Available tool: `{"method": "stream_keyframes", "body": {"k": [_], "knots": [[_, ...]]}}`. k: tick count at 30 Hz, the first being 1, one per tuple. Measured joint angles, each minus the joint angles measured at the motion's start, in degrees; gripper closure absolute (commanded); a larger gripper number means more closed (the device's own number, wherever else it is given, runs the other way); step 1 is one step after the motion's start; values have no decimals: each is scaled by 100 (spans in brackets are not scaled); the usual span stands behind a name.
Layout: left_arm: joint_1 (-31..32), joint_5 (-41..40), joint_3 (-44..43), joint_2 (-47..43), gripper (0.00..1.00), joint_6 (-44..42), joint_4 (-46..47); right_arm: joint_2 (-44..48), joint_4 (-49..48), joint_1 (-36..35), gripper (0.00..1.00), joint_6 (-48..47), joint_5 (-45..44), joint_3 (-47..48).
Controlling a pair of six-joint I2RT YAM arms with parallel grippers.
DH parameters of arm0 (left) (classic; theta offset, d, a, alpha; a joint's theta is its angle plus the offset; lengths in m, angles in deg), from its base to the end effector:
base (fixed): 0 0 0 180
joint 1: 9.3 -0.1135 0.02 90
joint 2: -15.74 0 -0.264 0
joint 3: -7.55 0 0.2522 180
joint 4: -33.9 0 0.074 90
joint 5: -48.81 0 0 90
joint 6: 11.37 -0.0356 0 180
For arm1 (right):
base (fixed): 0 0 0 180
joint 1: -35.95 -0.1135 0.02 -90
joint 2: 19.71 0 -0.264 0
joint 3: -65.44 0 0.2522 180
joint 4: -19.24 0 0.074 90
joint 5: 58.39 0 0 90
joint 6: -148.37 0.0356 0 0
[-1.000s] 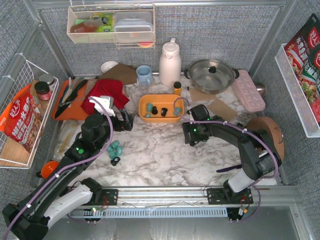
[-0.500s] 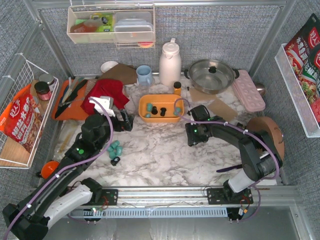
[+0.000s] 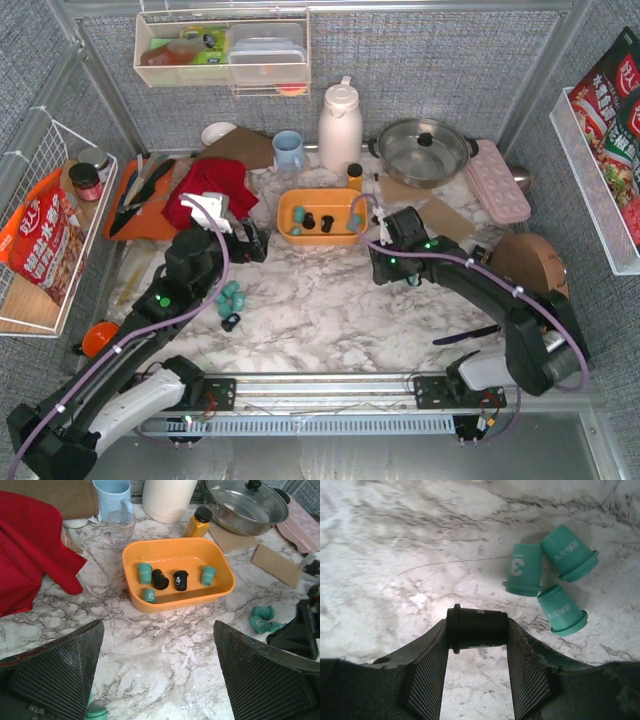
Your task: Mix the coffee capsules in the storage basket
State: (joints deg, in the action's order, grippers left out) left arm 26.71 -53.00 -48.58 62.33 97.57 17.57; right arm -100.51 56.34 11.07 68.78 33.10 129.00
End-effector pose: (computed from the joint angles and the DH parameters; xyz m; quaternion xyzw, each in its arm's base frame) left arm 0.1623 -0.1090 0.3342 0.0428 0.7457 -0.2365 0.6215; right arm 0.2559 0.1197 0.2103 -0.1238 0.9438 0.1046 0.2880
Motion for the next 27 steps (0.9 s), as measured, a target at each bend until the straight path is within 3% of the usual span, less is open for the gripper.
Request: {"method": "stream_keyframes", "body": {"k": [7, 15, 21, 27], "knots": [[2, 170, -2, 254, 1, 61, 173, 1366, -450, -671, 63, -732, 136, -234], [2, 651, -227, 739, 1, 214, 341, 2708, -2024, -1320, 62, -1943, 470, -1150], [2, 1034, -494, 1110, 1, 387, 378, 2953, -3285, -1484, 62, -2833, 846, -1720], [57, 1344, -603, 1453, 9, 597, 468, 2798, -4446, -1801, 62, -3842, 1097, -2249]]}}
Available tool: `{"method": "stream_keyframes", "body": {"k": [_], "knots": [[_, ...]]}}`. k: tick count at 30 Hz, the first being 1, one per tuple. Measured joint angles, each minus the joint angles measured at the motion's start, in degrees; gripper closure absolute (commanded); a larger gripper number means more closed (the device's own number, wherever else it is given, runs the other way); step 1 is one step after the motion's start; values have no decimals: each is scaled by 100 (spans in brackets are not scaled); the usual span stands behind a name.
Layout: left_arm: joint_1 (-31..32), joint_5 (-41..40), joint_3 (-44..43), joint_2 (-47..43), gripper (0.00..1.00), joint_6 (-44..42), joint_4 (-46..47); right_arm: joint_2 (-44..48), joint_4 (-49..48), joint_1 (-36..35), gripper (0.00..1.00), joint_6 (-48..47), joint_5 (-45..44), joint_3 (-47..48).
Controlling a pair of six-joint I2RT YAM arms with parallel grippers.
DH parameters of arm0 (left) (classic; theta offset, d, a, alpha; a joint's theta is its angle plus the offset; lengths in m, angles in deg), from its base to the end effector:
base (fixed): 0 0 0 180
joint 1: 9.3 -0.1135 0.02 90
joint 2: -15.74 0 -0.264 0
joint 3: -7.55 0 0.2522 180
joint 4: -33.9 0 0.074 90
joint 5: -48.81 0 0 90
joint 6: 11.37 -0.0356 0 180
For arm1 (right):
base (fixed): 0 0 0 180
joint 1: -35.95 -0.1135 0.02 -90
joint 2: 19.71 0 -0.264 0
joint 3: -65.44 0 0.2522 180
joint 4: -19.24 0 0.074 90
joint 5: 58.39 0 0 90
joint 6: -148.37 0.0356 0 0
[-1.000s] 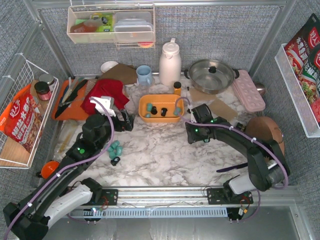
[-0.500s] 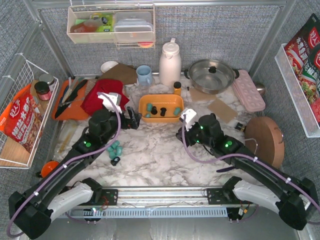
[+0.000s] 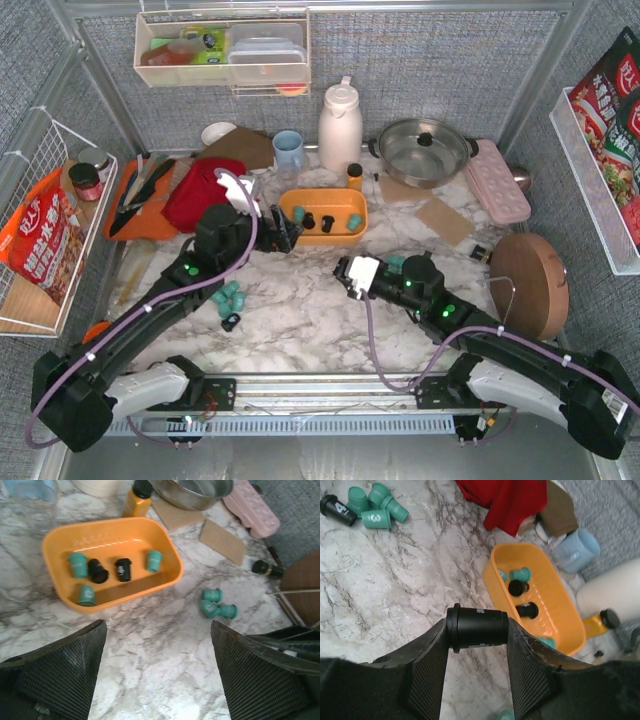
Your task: Mix the coffee capsules in the storage basket
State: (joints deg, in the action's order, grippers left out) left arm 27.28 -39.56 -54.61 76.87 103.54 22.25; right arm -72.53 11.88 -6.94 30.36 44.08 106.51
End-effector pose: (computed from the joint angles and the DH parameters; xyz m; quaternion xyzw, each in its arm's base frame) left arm 0.2021 -0.1512 0.3290 0.0873 0.7645 -0.3359 0.5432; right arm 0.1529 0.1525 0.2642 -0.4831 0.5513 0.1665 0.6595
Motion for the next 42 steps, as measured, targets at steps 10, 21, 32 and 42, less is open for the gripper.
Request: {"method": "stream_keyframes", "body": {"k": [10, 21, 32, 42], "knots": [[584, 610, -275, 846, 25, 365, 374, -205, -859, -407, 62, -1401, -81, -341], [1071, 1224, -50, 1211, 32, 509, 1145, 66, -914, -439, 62, -1777, -472, -409], [1174, 1810, 299, 1071, 36, 507, 1620, 164, -949, -439, 62, -1794, -490, -407], [1198, 1838, 332, 1102, 45, 509, 1860, 221, -925, -442, 62, -1663, -334, -326]]}}
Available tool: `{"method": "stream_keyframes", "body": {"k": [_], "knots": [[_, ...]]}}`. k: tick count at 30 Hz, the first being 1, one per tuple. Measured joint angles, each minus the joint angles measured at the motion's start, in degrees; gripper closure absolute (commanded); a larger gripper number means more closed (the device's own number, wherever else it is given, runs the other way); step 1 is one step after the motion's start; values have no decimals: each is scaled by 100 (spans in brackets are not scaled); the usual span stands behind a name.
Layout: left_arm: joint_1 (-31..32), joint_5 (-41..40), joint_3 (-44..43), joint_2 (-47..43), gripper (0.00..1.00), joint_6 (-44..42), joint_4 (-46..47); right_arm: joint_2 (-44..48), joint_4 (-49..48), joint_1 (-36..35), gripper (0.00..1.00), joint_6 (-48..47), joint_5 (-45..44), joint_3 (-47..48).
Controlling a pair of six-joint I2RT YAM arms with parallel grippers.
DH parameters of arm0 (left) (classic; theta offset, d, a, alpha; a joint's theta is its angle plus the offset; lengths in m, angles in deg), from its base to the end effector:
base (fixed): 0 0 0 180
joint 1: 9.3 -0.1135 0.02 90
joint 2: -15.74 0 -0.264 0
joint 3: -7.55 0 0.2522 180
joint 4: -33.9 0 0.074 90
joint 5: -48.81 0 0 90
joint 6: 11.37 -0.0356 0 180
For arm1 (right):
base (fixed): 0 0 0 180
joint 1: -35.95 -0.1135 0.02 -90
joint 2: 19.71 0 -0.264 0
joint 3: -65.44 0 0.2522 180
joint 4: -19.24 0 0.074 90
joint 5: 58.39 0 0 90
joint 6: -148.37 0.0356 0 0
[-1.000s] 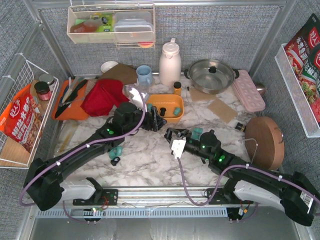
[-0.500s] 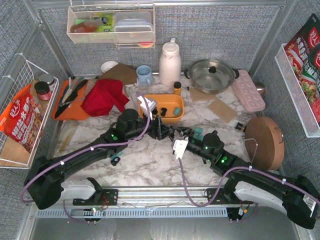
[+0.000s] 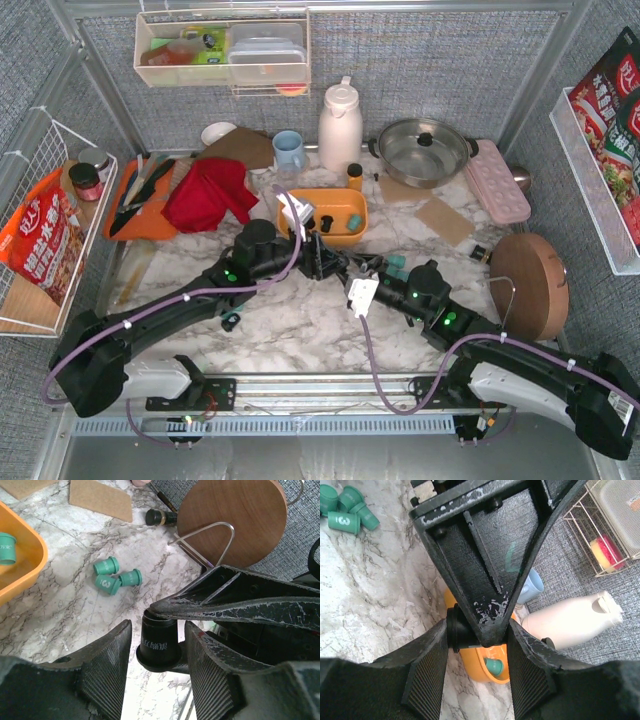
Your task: Mix the coffee capsules in the storage basket
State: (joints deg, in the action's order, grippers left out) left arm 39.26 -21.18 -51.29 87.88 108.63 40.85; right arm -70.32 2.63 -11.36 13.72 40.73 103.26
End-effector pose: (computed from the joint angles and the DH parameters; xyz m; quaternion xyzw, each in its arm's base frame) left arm 0.1836 -0.2264 0.2949 0.2327 0.7056 -0.5160 0.4264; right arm 0.1364 0.1562 0.2690 -0.5300 0.4315 0.0712 0.7265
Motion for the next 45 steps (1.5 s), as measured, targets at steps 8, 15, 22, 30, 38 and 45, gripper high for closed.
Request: {"method": "stream_keyframes", "body": {"k": [8, 15, 22, 30, 38, 45], "knots": [[22, 0, 2, 140, 57, 35, 190, -13, 28, 0, 62, 107, 55, 50], [44, -4, 2, 138, 71, 17, 208, -42, 61, 0, 58, 127, 33, 70], [44, -55, 2, 111, 81, 11, 192, -70, 195, 0, 42, 190, 9, 177], [44, -199, -9, 101, 84, 20, 151, -68, 437, 2, 23, 240, -109, 262], [26, -595, -249, 103, 87, -138, -197, 179, 654, 7, 16, 251, -404, 262], [-457, -1742, -968, 573, 87, -691, -588, 590, 726, 7, 1, 1071, -1440, 236]]}}
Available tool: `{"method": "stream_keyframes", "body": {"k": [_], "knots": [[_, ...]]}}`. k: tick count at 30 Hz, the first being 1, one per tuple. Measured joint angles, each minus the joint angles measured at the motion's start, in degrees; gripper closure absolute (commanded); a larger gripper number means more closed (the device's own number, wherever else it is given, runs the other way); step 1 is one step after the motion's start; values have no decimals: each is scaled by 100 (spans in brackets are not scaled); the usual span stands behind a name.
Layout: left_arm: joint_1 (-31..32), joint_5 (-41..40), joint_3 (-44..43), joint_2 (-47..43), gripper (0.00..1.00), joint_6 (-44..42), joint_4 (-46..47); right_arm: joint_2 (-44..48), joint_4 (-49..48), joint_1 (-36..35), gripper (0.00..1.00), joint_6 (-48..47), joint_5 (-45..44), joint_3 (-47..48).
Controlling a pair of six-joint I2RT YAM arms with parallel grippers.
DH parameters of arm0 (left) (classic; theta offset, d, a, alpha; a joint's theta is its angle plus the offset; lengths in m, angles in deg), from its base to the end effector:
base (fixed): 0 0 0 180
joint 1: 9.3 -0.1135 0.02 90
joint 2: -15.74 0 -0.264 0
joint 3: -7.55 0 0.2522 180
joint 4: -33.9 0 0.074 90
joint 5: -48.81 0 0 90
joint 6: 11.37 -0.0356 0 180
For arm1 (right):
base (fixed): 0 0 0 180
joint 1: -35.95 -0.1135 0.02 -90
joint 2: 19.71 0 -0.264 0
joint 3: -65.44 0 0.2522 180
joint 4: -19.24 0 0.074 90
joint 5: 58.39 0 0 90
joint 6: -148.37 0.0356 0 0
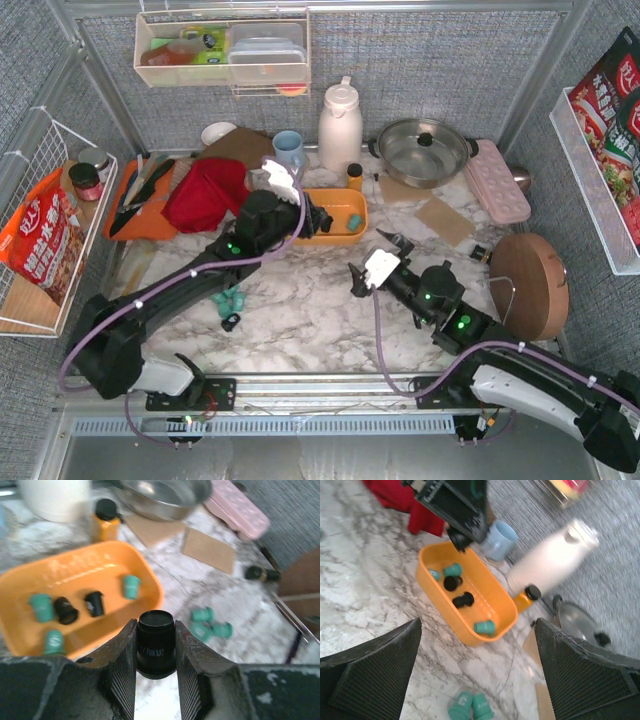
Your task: Mix the coffee capsules in the storage basket
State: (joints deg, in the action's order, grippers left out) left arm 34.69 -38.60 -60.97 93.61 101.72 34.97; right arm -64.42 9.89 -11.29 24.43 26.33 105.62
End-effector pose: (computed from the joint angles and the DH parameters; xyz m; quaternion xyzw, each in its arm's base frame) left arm 0.2304 -0.2247 0.3149 0.1517 0.7409 -0.3756 0.5357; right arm 0.1333 0.1394 0.2885 -0.4141 0.5354 0.0542 0.7341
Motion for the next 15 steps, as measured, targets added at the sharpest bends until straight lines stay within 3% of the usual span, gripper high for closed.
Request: {"method": "stream_keyframes", "body": {"k": [8, 15], "knots": [[-636, -551, -656, 1049, 87, -118, 57, 450, 452, 205, 1, 1276, -1471, 4], [-728, -608, -1215, 1993, 88, -50, 173, 595, 1093, 1156, 1, 3220, -2804, 170]]}}
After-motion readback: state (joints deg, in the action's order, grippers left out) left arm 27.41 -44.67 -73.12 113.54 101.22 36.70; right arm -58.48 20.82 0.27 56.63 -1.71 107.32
